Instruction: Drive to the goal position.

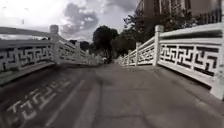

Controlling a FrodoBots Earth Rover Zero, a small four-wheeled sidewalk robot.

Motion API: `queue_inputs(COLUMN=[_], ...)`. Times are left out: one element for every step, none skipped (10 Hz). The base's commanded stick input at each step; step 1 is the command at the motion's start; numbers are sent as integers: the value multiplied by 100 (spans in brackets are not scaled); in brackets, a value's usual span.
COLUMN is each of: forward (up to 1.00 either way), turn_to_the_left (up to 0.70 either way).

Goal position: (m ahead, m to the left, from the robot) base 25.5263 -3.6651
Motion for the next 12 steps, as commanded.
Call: queue_inputs(forward=[45, 45, 45, 45, 45, 45, 45, 45, 45, 45, 45, 45], turn_to_the_left=[0, 0, 0, 0, 0, 0, 0, 0, 0, 0, 0, 0])
